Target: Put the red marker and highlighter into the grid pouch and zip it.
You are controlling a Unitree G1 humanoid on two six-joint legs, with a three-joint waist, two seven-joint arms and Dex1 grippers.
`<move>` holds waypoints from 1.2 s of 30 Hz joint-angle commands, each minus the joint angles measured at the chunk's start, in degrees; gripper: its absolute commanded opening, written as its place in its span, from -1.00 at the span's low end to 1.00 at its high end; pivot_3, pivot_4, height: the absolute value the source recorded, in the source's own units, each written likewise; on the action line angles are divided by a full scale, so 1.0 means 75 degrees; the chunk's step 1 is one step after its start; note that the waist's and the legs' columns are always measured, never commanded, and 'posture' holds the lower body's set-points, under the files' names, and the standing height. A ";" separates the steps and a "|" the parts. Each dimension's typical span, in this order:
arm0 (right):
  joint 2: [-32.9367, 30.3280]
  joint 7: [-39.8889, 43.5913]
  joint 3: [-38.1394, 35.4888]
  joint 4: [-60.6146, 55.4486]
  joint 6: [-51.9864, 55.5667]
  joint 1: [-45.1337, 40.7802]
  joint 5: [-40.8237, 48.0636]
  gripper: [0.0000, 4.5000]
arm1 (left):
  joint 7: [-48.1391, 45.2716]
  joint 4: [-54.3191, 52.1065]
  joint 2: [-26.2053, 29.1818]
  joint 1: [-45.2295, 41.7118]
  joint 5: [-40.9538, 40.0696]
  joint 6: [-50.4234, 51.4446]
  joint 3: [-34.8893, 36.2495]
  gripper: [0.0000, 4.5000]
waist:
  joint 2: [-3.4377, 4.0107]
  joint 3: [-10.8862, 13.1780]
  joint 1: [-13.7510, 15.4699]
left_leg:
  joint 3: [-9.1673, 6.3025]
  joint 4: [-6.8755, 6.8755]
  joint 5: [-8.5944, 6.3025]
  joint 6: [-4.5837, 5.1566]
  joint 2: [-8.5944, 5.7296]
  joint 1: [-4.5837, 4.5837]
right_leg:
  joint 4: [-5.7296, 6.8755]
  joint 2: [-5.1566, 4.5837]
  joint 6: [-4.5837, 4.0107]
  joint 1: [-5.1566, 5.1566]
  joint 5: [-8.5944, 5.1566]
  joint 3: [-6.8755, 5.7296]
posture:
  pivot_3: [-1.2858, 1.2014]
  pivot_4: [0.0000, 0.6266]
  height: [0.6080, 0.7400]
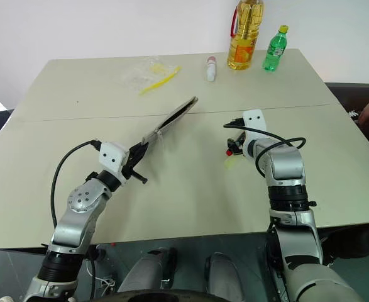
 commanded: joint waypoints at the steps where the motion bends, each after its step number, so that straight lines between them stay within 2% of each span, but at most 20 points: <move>1: 0.0061 0.0036 0.0025 0.0034 0.0004 -0.0128 0.0062 -0.07 | 0.0000 -0.0289 -0.0025 -0.0054 0.0004 -0.0174 -0.0042 -1.00 | 0.0000 0.0000 -0.0009 | 0.0000 0.0000 0.0000 0.0000 0.0000 0.0000 | 0.0000 0.0000 0.0000 0.0000 0.0000 0.0000 | 0.03 -0.52 1.00; 5: 0.0083 0.0042 0.0057 0.0081 0.0036 -0.0201 0.0065 -0.97 | 0.0002 -0.0311 -0.0030 -0.0050 -0.0006 -0.0160 -0.0047 -1.00 | 0.0000 0.0000 -0.0005 | 0.0000 0.0000 0.0000 0.0000 0.0000 0.0002 | 0.0001 0.0001 -0.0001 0.0001 0.0000 0.0000 | 0.03 -0.52 1.00; 14: -0.0098 0.0412 0.0326 -0.0093 -0.0187 -0.0402 0.0116 -0.97 | 0.0000 -0.0306 -0.0024 -0.0046 -0.0027 -0.0162 -0.0029 -1.00 | 0.0001 0.0000 -0.0007 | 0.0000 0.0000 0.0000 0.0000 0.0000 0.0002 | 0.0001 0.0002 -0.0001 0.0000 0.0001 0.0001 | 0.03 -0.52 1.00; 17: -0.0008 0.0203 -0.0064 -0.0047 0.0239 -0.0797 0.0194 -0.62 | 0.0005 -0.0301 -0.0046 -0.0082 -0.0033 -0.0158 -0.0044 -1.00 | 0.0003 0.0001 -0.0005 | 0.0000 0.0000 0.0000 0.0000 0.0000 0.0001 | 0.0001 0.0002 -0.0001 -0.0001 0.0001 0.0001 | 0.03 -0.52 1.00; 21: 0.0108 -0.0261 -0.0457 0.0330 0.0886 -0.1392 0.0133 0.26 | -0.0003 -0.0274 -0.0068 -0.0113 -0.0043 -0.0166 -0.0053 -1.00 | 0.0005 0.0002 -0.0008 | 0.0000 0.0000 0.0000 0.0000 0.0000 -0.0002 | 0.0003 0.0003 -0.0004 -0.0007 0.0004 0.0005 | 0.03 -0.52 1.00; 29: 0.0646 -0.1255 -0.0472 0.0495 0.1598 -0.1754 -0.0243 0.26 | 0.0013 -0.0244 -0.0154 -0.0143 -0.0027 -0.0179 -0.0092 -1.00 | 0.0005 0.0002 -0.0008 | 0.0002 -0.0008 0.0001 0.0000 0.0000 -0.0005 | 0.0004 0.0003 -0.0005 -0.0016 0.0004 0.0010 | 0.03 -0.52 1.00; 36: 0.1369 -0.1855 -0.1038 0.0772 0.2189 -0.1789 -0.0332 0.26 | 0.0027 -0.0253 -0.0187 -0.0149 -0.0023 -0.0163 -0.0064 -1.00 | 0.0006 0.0002 -0.0009 | 0.0006 -0.0006 0.0003 -0.0004 -0.0001 -0.0005 | 0.0031 0.0004 -0.0006 -0.0030 0.0004 0.0017 | 0.03 -0.52 1.00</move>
